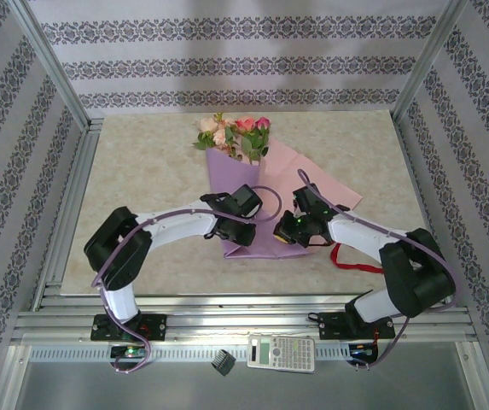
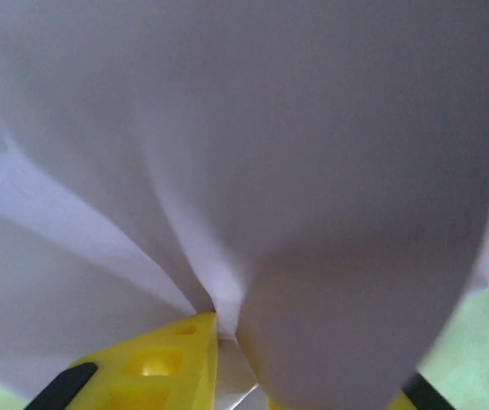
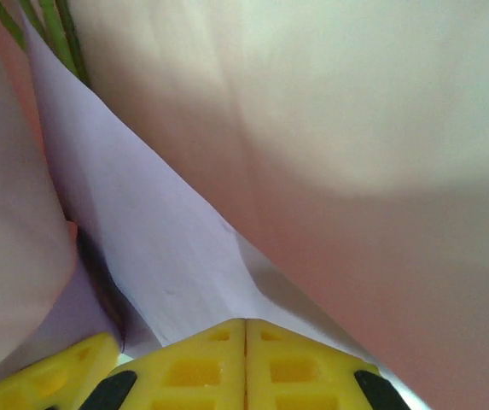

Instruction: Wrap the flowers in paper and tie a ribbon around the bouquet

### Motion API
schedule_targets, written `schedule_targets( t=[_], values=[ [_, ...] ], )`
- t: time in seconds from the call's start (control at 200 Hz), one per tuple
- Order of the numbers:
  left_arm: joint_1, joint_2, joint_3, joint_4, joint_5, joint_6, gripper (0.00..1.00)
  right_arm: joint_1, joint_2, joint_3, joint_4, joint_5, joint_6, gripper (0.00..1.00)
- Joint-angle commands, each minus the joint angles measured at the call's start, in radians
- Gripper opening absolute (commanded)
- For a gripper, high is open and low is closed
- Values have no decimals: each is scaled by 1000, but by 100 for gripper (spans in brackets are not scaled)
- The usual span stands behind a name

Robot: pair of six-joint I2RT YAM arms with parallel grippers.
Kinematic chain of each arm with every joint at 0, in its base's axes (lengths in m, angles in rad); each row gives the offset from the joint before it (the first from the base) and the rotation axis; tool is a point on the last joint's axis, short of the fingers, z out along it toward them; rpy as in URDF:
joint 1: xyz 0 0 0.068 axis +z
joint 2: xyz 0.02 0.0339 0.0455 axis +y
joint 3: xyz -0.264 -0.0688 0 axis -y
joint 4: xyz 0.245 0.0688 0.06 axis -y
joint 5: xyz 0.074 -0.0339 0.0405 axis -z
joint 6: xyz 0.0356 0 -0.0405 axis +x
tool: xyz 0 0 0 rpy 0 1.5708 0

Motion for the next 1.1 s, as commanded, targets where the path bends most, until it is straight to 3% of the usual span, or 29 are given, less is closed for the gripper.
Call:
schedule_targets(
  t=[0.0, 0.21, 0.41, 0.55, 0.734, 0.794, 0.944, 1.094],
  values=[
    [-20, 38, 28, 10, 47, 31, 26, -17, -64, -26, -49, 38, 3, 9],
    [-27, 39, 9, 56, 104, 2, 54, -15, -169, -40, -104, 73, 38, 14],
    [-10, -20, -84, 178, 214, -117, 50, 45, -242, -15, -119, 122, 118, 19],
    [-2, -46, -171, 282, 254, -192, 37, 105, -163, 34, -42, 116, 198, 20],
    [-1, -67, -202, 354, 251, -241, 36, 107, -6, 77, 62, 98, 264, 18],
    [-1, -86, -203, 361, 241, -252, 38, 101, 53, 76, 91, 89, 271, 17],
    [14, -188, -206, 305, 189, -297, 56, 80, 151, 64, 99, 84, 254, 13],
    [129, -318, -318, 300, 218, -413, 59, 61, 163, 46, 63, 94, 196, 11]
  ],
)
